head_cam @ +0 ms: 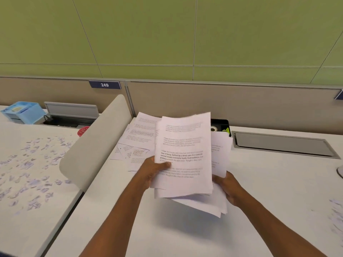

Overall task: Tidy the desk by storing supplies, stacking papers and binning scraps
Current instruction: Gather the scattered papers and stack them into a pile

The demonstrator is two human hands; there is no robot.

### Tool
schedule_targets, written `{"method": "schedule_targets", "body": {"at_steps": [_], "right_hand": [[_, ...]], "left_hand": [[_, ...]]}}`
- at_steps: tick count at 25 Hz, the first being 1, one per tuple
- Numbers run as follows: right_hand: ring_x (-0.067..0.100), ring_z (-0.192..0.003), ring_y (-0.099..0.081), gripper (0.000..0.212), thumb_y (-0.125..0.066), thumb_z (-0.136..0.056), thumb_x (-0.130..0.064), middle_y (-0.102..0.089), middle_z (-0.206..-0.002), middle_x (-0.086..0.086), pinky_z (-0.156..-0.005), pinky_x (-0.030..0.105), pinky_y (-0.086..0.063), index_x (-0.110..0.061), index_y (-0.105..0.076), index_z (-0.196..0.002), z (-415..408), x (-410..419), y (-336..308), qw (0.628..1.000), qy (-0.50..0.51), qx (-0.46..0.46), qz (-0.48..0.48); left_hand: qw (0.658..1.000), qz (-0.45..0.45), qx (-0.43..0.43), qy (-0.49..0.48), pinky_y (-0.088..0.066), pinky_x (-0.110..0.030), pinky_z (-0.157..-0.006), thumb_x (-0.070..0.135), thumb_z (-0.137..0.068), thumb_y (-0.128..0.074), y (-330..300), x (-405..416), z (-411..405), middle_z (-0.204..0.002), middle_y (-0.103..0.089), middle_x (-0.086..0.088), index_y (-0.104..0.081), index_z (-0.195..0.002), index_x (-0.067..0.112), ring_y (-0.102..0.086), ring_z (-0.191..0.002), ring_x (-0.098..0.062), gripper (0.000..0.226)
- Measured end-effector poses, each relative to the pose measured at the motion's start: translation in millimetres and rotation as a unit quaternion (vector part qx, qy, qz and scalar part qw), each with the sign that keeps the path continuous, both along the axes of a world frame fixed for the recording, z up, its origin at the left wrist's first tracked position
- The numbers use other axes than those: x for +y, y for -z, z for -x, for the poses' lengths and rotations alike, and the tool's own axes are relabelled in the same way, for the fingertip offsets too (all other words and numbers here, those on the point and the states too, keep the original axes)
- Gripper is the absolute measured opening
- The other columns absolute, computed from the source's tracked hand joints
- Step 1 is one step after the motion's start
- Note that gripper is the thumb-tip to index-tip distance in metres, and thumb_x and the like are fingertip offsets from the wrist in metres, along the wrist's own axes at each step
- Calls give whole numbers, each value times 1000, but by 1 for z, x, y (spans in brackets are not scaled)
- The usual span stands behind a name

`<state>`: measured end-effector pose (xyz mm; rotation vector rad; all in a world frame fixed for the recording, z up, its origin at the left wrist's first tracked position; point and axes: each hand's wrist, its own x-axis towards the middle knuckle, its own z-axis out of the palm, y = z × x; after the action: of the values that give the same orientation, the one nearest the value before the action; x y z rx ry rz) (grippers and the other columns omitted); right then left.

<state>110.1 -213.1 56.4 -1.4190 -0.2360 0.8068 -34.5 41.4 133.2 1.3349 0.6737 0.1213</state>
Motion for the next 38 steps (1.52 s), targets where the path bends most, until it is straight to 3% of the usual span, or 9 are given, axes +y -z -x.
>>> {"method": "schedule_targets", "body": {"at_steps": [4, 11, 14, 18, 20, 23, 26, 29, 38], "right_hand": [[31, -105, -70, 49, -79, -77, -20, -72, -118, 10, -79, 40, -60, -14, -64, -123, 0, -5, -12, 999, -4, 21, -32], [32, -109, -69, 47, -78, -79, -20, -71, -119, 12, -82, 39, -59, -11, -66, -124, 1, -18, -26, 999, -32, 9, -43], [28, -102, -72, 39, -70, -88, -18, -74, -112, 10, -79, 36, -59, -7, -65, -124, -2, -20, -34, 1000, -14, -15, -16], [19, -105, -70, 45, -43, -99, -51, -74, -115, 0, -93, 40, -53, -20, -65, -123, -10, -23, -47, 1000, 20, 17, -2], [19, -109, -69, 49, -58, -90, -57, -72, -119, -2, -94, 41, -54, -22, -64, -124, -14, -28, -53, 1000, -6, -29, 2], [22, -103, -71, 48, -84, -74, -32, -74, -115, 6, -92, 45, -57, -15, -68, -116, -17, -37, -50, 992, 15, -119, 31], [24, -99, -72, 30, -78, -80, -9, -76, -107, 3, -93, 48, -56, -16, -70, -109, -18, -44, -43, 988, 55, -146, 19], [26, -99, -70, 30, -80, -80, -11, -76, -105, 3, -90, 46, -56, -19, -70, -108, -19, -48, -39, 984, 63, -164, 21], [27, -102, -66, 35, -75, -84, -8, -71, -108, 5, -90, 45, -56, -31, -63, -108, -4, -46, -22, 978, 98, -175, 54]], "left_hand": [[989, -128, 69, 2, -57, -30, -73, 7, -67, -89, 6, -6, -4, -102, -77, -2, -70, -108, 14, -74, -89, -20, 45], [982, 176, -20, 64, -59, -49, -85, 17, -91, -69, -2, 2, -8, -124, -69, -20, -62, -128, 7, -67, -113, -37, 38], [990, 107, -33, 85, -59, -47, -89, 8, -85, -72, -1, -6, -15, -124, -69, -18, -61, -130, 7, -67, -113, -36, 46], [998, 13, -61, 27, -62, -42, -78, -1, -77, -79, -1, -25, -29, -113, -74, -15, -65, -120, 7, -73, -98, -34, 46], [998, -12, -66, 0, -62, -44, -77, 1, -73, -83, 2, -32, -33, -110, -75, -14, -66, -116, 9, -75, -93, -33, 46], [995, -54, -81, -3, -62, -48, -80, 10, -64, -88, 12, -44, -33, -107, -77, -10, -69, -112, 14, -75, -93, -31, 51], [988, -89, -126, -20, -63, -43, -77, 17, -63, -84, 21, -56, -30, -104, -77, -3, -72, -106, 22, -75, -91, -27, 45], [982, -119, -144, -21, -63, -38, -75, 22, -68, -83, 28, -61, -25, -104, -77, 1, -73, -102, 33, -74, -91, -22, 38], [988, -130, -81, 36, -62, -44, -82, 34, -67, -83, 49, -70, -18, -108, -75, 4, -67, -117, 30, -71, -98, -21, 52]]}}
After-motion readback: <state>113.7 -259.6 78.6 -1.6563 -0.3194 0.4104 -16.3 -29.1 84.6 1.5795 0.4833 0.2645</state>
